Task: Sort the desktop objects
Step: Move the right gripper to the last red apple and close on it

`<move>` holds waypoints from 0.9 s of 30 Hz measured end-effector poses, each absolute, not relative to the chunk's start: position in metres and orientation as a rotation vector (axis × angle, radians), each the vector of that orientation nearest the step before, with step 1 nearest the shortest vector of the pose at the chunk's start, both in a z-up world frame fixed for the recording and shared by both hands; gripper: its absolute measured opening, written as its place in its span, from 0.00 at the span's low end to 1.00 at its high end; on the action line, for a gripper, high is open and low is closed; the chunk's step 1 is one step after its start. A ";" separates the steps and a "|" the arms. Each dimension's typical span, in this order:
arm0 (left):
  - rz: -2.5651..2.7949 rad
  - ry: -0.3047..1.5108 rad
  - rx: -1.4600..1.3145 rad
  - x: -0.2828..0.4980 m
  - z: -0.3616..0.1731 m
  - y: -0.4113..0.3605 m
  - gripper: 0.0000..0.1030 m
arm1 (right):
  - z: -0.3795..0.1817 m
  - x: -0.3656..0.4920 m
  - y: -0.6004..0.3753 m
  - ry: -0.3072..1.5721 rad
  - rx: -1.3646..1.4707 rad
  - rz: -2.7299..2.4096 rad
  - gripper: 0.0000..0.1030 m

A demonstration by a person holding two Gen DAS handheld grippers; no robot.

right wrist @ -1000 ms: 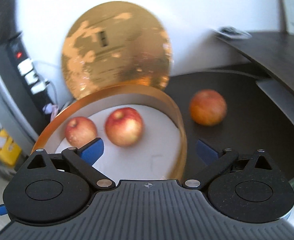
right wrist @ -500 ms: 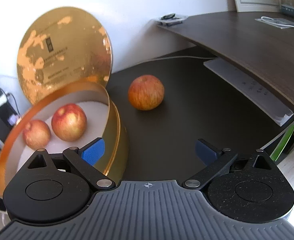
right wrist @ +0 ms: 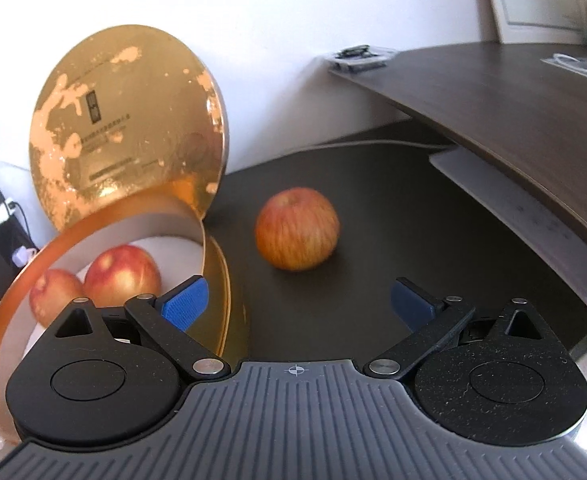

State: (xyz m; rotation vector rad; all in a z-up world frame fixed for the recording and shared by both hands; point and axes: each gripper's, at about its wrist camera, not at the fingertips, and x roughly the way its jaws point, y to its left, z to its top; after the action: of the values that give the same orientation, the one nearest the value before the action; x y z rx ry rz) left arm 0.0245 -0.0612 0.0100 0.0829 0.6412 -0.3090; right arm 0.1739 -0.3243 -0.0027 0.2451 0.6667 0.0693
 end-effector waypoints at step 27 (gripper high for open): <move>-0.314 0.683 0.038 0.051 0.002 -0.055 0.99 | -0.063 0.312 -0.315 0.843 0.362 0.046 0.81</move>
State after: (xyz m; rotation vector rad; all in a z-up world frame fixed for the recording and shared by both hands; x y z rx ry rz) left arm 0.0509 -0.0555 0.0024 0.0377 0.6826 -0.3141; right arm 0.3122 -0.3155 -0.0626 0.3620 0.8430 0.0464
